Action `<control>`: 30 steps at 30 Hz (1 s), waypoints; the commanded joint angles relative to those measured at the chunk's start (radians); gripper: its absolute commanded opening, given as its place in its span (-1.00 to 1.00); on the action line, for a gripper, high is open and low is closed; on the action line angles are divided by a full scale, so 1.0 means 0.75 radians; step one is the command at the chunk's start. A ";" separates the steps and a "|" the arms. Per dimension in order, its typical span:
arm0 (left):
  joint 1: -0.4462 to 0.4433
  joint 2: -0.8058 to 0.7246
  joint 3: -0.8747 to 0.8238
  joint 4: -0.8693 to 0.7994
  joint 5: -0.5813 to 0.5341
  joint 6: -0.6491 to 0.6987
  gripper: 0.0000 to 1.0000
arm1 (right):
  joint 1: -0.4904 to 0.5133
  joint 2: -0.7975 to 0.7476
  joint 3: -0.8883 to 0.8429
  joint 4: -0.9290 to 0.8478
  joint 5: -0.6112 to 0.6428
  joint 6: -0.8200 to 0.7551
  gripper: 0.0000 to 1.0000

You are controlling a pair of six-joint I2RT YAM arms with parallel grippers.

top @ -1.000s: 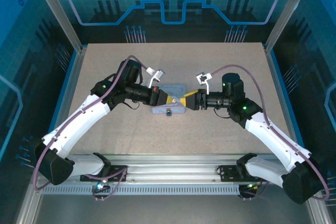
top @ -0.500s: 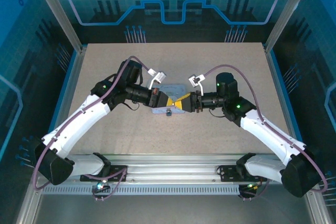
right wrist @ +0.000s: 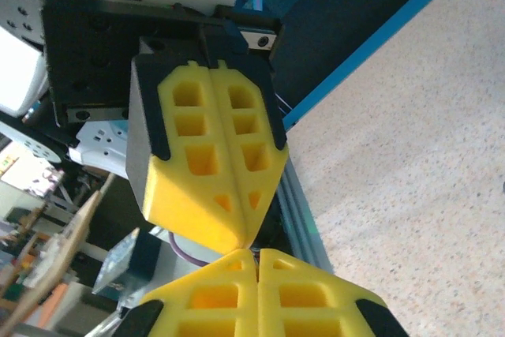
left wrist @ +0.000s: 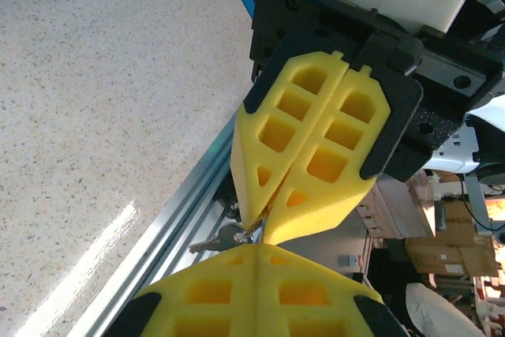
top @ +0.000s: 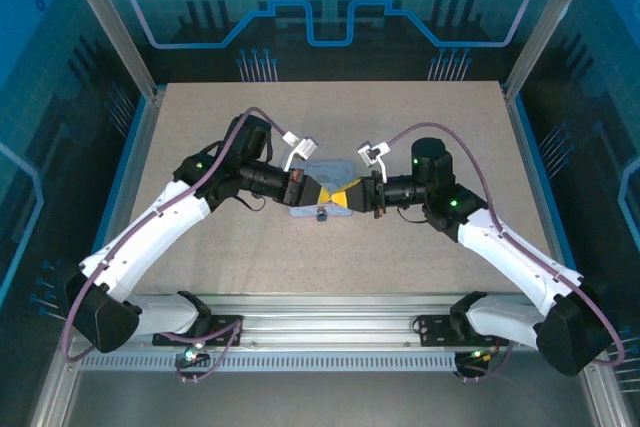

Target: Unlock a padlock with a key

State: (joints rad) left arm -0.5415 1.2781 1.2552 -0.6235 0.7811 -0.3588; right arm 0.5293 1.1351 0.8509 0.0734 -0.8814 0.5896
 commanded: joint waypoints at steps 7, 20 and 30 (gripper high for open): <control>0.021 -0.042 -0.014 0.099 -0.099 -0.052 -0.68 | 0.022 -0.059 0.110 -0.244 0.127 -0.217 -1.00; 0.184 -0.199 -0.270 0.409 -0.321 -0.546 0.20 | 0.288 -0.093 0.238 -0.535 1.219 -0.738 -1.00; 0.189 -0.203 -0.307 0.583 -0.314 -0.860 0.35 | 0.522 -0.060 0.138 0.045 1.731 -1.447 -1.00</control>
State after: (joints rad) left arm -0.4076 1.1442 1.0321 -0.2588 0.5377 -0.8742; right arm 0.9051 1.0832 0.9718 -0.0723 0.2852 -0.2806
